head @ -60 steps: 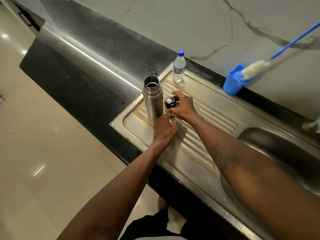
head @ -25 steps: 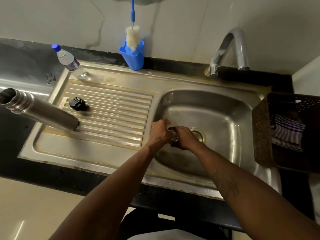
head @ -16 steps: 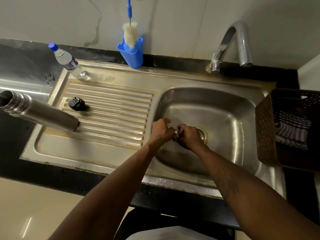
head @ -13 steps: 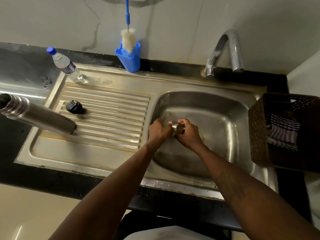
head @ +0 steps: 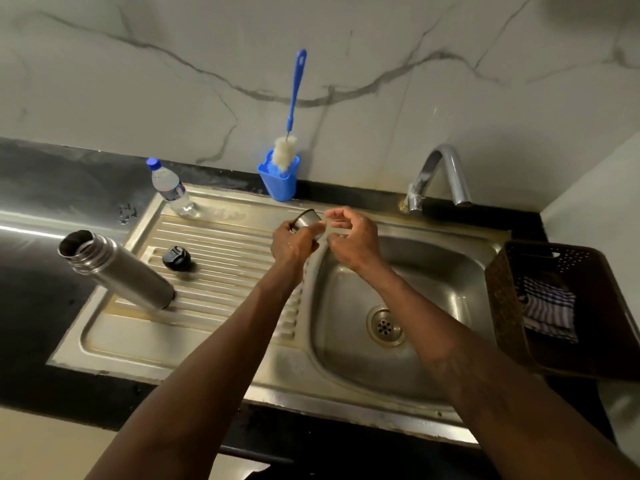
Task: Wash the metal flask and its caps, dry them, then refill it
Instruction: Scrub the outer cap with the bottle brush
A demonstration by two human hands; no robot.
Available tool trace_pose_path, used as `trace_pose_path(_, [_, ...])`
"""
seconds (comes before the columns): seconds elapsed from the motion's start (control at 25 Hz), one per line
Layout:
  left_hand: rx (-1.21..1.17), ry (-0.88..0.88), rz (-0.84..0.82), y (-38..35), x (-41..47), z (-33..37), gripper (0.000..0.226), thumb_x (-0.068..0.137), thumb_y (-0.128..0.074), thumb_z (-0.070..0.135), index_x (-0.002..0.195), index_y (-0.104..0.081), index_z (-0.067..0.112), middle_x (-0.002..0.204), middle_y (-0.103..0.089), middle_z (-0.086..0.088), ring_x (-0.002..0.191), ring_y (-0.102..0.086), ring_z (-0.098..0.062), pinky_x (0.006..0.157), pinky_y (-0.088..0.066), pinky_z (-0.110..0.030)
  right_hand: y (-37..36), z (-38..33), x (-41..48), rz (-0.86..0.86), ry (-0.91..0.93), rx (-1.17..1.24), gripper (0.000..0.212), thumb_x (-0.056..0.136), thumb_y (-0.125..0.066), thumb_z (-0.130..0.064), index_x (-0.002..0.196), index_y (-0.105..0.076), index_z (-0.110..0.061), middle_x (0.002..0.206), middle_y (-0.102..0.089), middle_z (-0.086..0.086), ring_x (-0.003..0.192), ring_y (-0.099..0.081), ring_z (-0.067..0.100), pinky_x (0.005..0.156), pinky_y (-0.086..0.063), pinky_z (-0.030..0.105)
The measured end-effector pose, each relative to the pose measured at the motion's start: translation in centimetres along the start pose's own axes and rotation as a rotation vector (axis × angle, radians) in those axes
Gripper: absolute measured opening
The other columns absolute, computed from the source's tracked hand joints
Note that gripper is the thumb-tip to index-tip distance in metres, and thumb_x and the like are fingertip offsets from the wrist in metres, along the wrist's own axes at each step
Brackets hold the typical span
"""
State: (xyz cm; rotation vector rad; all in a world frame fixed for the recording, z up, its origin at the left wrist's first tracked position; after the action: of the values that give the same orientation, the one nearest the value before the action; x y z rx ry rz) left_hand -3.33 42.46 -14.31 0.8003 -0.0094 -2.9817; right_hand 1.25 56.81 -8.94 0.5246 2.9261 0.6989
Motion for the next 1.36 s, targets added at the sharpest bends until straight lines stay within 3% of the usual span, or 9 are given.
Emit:
trace_pose_path(0.12, [0.088,-0.085,0.034,2.3,1.5,3.8,0.057,0.071,-0.092,0.023,0.12,-0.065,0.02,0.111,-0.07,-0.006,0.091,-0.075,-0.019,0.081,-0.066,-0.037,-1.2,-4.2,2.7,0.074,0.054,0.04,0.028,0.086,-0.065,-0.007,0.11,-0.072,-0.018,0.1,-0.072,-0.008,0.093,-0.067,0.005,0.086,-0.057,0.022])
trace_pose_path(0.24, [0.299,-0.166,0.019,3.3,3.0,6.4,0.085,0.064,-0.093,0.027,0.141,-0.057,0.023,0.118,-0.067,-0.006,0.1,-0.071,-0.021,0.092,-0.062,-0.044,-2.2,-7.6,5.8,0.149,0.096,0.043,0.025,0.092,-0.069,-0.02,0.116,-0.069,-0.014,0.105,-0.073,-0.002,0.092,-0.068,0.007,0.087,-0.06,0.028])
trace_pose_path(0.4, [0.486,-0.259,-0.024,3.4,4.2,8.8,0.085,0.072,-0.091,0.025,0.146,-0.05,0.02,0.123,-0.066,-0.004,0.108,-0.066,-0.023,0.1,-0.055,-0.039,-3.9,-10.2,10.7,0.137,0.075,-0.041,0.065,0.09,-0.073,-0.048,0.142,-0.053,-0.015,0.131,-0.065,0.006,0.108,-0.067,0.017,0.092,-0.058,0.033])
trace_pose_path(0.48, [0.527,-0.283,-0.027,3.2,4.8,9.5,0.083,0.073,-0.091,0.02,0.144,-0.049,0.017,0.119,-0.065,-0.003,0.107,-0.064,-0.022,0.101,-0.054,-0.039,-4.4,-11.0,12.5,0.131,0.084,-0.145,0.069,0.09,-0.07,-0.054,0.145,-0.05,-0.018,0.136,-0.063,0.005,0.116,-0.063,0.019,0.096,-0.052,0.035])
trace_pose_path(0.68, [0.647,-0.277,-0.058,2.1,7.0,10.0,0.074,0.068,-0.091,0.021,0.132,-0.054,0.018,0.115,-0.066,-0.008,0.11,-0.065,-0.028,0.093,-0.057,-0.039,-4.3,-12.3,14.3,0.171,0.183,-0.207,0.034,0.096,-0.067,-0.045,0.11,-0.076,-0.016,0.108,-0.077,0.0,0.094,-0.071,0.018,0.074,-0.049,0.025])
trace_pose_path(0.8, [0.67,-0.29,-0.097,1.4,7.2,10.0,0.087,0.073,-0.09,0.016,0.147,-0.045,0.015,0.124,-0.064,-0.011,0.113,-0.063,-0.027,0.09,-0.053,-0.032,-3.7,-12.6,14.1,0.234,0.249,-0.189,0.03,0.099,-0.064,-0.04,0.094,-0.077,-0.013,0.091,-0.078,0.001,0.076,-0.069,0.013,0.066,-0.052,0.023])
trace_pose_path(1.0, [0.676,-0.252,-0.112,1.1,6.9,9.9,0.109,0.079,-0.087,0.016,0.164,-0.02,0.011,0.15,-0.052,-0.015,0.132,-0.055,-0.031,0.1,-0.049,-0.032,-1.0,-14.6,13.0,0.32,0.329,-0.097,0.03,0.099,-0.063,-0.04,0.098,-0.077,-0.014,0.09,-0.077,-0.002,0.079,-0.067,0.008,0.07,-0.052,0.021])
trace_pose_path(1.24, [0.681,-0.226,-0.112,1.4,6.7,9.5,0.116,0.079,-0.088,0.013,0.166,-0.013,0.015,0.152,-0.049,-0.016,0.136,-0.051,-0.033,0.11,-0.045,-0.039,4.2,-14.3,9.4,0.482,0.388,0.08,0.022,0.098,-0.066,-0.032,0.101,-0.078,-0.013,0.083,-0.074,-0.004,0.076,-0.067,0.004,0.066,-0.049,0.008])
trace_pose_path(1.36, [0.625,-0.26,-0.098,1.3,6.0,9.2,0.115,0.078,-0.087,0.001,0.166,-0.015,0.017,0.15,-0.052,-0.014,0.135,-0.054,-0.032,0.114,-0.044,-0.043,7.0,-12.6,7.1,0.612,0.376,0.153,0.017,0.098,-0.066,-0.027,0.095,-0.075,-0.013,0.075,-0.069,-0.006,0.071,-0.067,0.003,0.063,-0.054,0.016])
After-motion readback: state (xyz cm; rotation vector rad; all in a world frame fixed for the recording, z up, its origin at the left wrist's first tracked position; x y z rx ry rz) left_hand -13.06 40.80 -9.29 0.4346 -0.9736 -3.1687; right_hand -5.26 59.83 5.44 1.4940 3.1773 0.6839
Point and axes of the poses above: each hand's wrist, its own x-axis towards the middle knuckle, its own y-axis out of the back of the hand, z = x × y, the point moved 6 cm from there along x, towards the middle knuckle
